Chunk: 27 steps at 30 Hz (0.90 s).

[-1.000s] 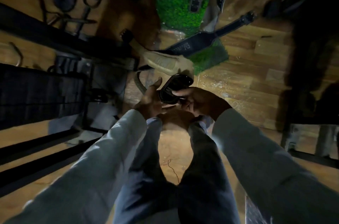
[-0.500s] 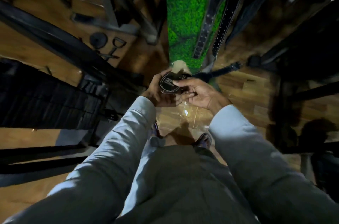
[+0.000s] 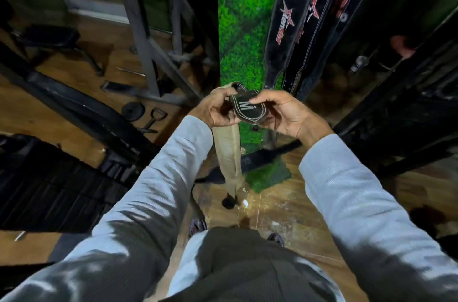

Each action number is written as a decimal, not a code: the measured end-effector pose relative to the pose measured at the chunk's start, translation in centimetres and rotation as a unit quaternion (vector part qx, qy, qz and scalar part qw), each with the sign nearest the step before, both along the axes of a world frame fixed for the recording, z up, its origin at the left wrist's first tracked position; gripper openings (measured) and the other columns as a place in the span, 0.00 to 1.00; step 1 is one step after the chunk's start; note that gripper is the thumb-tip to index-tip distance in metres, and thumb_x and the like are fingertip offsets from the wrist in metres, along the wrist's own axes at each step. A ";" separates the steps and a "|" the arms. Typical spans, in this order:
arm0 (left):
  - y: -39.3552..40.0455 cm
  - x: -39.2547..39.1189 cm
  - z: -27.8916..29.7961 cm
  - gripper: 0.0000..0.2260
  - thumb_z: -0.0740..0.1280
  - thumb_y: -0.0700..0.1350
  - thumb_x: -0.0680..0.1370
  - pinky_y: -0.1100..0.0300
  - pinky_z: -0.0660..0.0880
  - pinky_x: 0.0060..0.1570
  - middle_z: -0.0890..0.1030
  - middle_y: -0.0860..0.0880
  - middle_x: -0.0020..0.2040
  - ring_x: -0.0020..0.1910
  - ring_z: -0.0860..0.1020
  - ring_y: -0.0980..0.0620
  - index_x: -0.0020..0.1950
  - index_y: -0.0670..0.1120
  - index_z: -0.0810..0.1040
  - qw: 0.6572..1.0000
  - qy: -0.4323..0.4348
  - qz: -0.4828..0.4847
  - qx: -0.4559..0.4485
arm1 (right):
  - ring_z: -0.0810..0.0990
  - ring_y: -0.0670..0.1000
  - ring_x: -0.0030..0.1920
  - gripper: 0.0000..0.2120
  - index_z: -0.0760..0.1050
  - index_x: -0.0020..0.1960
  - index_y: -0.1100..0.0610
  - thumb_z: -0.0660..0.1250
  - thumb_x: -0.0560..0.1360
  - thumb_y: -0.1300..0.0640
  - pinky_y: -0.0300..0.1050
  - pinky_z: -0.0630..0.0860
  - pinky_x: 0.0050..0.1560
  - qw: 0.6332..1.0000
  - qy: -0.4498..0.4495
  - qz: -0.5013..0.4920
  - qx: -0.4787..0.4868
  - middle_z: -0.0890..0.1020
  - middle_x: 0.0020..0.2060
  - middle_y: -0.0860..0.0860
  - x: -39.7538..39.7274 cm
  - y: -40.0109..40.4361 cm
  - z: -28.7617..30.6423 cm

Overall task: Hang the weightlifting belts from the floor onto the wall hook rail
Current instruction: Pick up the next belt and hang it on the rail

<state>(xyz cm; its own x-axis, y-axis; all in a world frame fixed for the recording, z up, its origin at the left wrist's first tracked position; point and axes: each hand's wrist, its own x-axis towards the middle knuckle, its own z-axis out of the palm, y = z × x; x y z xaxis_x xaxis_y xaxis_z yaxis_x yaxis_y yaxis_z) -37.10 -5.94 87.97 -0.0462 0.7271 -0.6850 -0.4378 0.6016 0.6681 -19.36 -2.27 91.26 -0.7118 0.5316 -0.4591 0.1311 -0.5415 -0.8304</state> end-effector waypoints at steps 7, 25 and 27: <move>1.9 -2.0 3.7 0.05 0.67 0.39 0.68 0.54 0.82 0.39 0.81 0.41 0.39 0.33 0.80 0.43 0.41 0.39 0.79 0.992 0.072 -0.102 0.015 | 0.87 0.53 0.49 0.24 0.82 0.58 0.62 0.82 0.66 0.57 0.47 0.81 0.54 0.991 0.000 0.110 0.073 0.88 0.50 0.57 0.1 0.9 1.4; 0.5 -1.4 4.1 0.11 0.58 0.38 0.79 0.61 0.81 0.36 0.88 0.39 0.45 0.36 0.85 0.47 0.56 0.36 0.78 0.972 -0.012 -0.234 0.022 | 0.72 0.57 0.73 0.31 0.78 0.68 0.42 0.72 0.71 0.69 0.59 0.73 0.70 0.645 -0.345 0.283 0.620 0.75 0.72 0.51 -5.9 6.0 5.1; -0.1 -1.9 4.1 0.12 0.58 0.38 0.79 0.61 0.81 0.36 0.88 0.40 0.44 0.36 0.85 0.48 0.57 0.36 0.78 0.971 -0.009 -0.239 0.015 | 0.78 0.56 0.66 0.28 0.81 0.64 0.43 0.72 0.71 0.69 0.53 0.78 0.60 0.606 -0.342 0.315 0.646 0.80 0.67 0.49 -6.8 6.1 4.6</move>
<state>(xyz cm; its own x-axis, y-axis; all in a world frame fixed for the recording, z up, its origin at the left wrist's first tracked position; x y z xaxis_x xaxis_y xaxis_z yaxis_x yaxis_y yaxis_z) -39.00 -6.06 92.02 0.3135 0.6825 -0.6602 -0.1249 0.7189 0.6839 -26.14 3.80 95.84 -0.8379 0.4844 -0.2516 0.5272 0.8377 -0.1428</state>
